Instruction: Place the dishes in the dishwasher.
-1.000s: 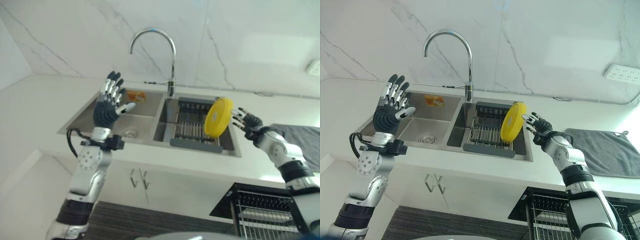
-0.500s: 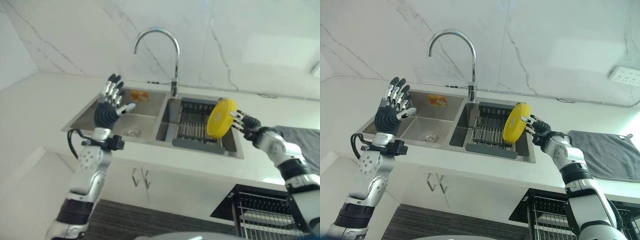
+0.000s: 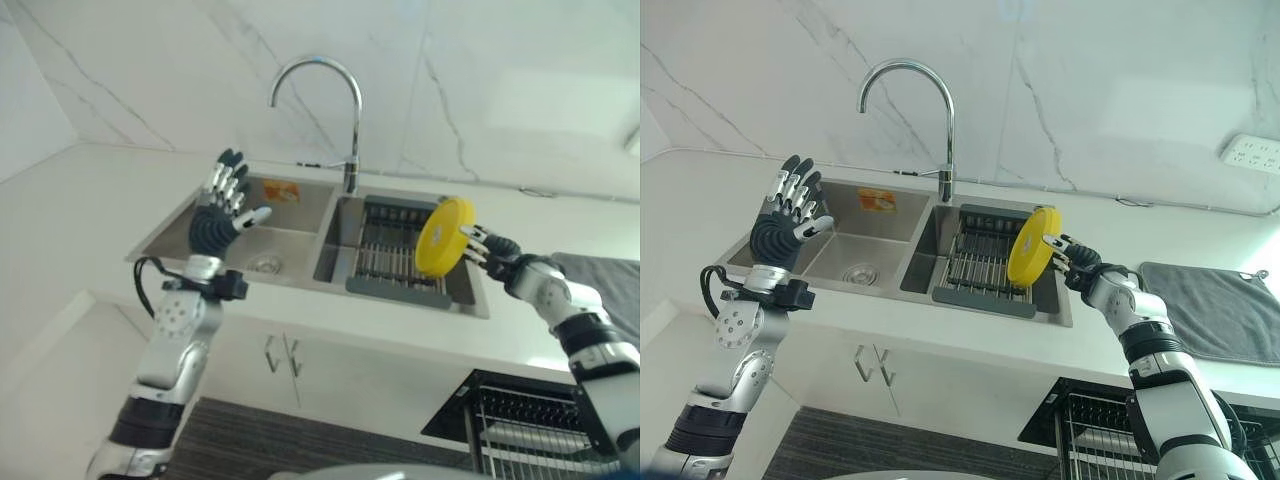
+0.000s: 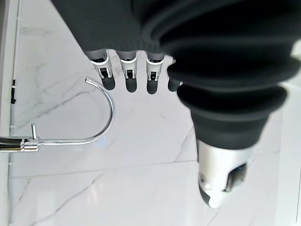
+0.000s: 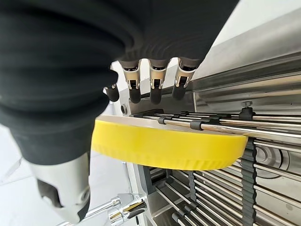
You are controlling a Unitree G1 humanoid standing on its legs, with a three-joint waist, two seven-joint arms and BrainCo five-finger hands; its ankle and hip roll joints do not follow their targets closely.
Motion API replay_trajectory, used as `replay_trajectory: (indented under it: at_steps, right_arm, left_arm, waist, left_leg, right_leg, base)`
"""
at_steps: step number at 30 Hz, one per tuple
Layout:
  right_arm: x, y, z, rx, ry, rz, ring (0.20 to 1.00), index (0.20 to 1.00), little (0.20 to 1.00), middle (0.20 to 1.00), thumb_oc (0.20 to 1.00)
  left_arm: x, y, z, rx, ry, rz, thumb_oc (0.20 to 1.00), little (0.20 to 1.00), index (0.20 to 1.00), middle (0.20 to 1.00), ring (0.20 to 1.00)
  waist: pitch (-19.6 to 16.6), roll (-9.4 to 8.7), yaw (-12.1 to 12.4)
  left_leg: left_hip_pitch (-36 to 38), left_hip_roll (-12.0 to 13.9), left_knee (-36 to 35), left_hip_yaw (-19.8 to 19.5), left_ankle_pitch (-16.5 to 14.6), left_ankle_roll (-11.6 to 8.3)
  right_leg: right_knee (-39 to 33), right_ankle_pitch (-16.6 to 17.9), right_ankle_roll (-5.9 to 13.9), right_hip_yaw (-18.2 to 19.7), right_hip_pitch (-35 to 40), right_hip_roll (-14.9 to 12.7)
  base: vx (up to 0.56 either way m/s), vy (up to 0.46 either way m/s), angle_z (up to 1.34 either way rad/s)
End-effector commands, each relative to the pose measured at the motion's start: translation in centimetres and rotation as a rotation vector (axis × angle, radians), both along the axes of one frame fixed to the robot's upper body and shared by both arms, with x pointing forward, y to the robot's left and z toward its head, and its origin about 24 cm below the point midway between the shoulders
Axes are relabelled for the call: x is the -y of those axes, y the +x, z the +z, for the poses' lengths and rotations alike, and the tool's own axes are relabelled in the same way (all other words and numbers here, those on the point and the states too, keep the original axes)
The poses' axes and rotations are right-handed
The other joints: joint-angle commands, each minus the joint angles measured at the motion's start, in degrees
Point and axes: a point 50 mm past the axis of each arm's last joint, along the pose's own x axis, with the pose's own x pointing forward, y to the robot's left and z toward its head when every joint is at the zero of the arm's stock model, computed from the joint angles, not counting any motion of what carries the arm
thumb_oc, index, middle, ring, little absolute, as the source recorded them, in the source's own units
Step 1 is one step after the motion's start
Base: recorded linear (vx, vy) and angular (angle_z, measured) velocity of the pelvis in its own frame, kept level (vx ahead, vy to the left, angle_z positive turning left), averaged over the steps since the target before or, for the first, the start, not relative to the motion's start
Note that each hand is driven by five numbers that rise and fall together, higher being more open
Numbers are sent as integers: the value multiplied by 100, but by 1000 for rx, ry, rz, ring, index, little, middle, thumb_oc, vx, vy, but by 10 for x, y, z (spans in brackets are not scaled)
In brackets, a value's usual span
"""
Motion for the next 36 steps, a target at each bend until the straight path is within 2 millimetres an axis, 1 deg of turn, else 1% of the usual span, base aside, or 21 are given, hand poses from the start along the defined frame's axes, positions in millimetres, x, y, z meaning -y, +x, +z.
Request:
replay_trajectory:
  at_steps: [1,12,21,36]
  right_arm:
    - [0,26,52,152,-4,2,1000,1000,1000,1000,1000]
    - [8,28,56,139,-27,-11,1000,1000,1000,1000,1000]
    - [10,29,59,132,-48,-16,1000,1000,1000,1000,1000]
    - [15,31,61,99,-72,-36,1000,1000,1000,1000,1000]
  left_arm:
    - [11,9,30,118,23,-61,1000,1000,1000,1000,1000]
    - [11,10,28,98,26,-59,1000,1000,1000,1000,1000]
    - [11,9,26,92,26,-55,1000,1000,1000,1000,1000]
    - [12,11,23,69,32,-54,1000,1000,1000,1000,1000]
  waist:
    - [54,-183,167]
    - [69,-196,228]
    - [82,-206,297]
    - [101,-207,337]
  left_leg:
    - [166,-389,31,200,-419,275]
    - [154,-411,31,150,-416,279]
    - [132,-422,31,88,-404,274]
    - [138,-437,31,50,-394,278]
  right_leg:
    - [50,-575,-81,9,253,-54]
    - [50,-582,-83,-29,270,-49]
    - [50,-596,-87,-77,287,-49]
    - [50,-594,-92,-89,307,-35]
  base:
    - [0,0,0]
    - [-6,3,2]
    - [-9,7,5]
    - [0,1,1]
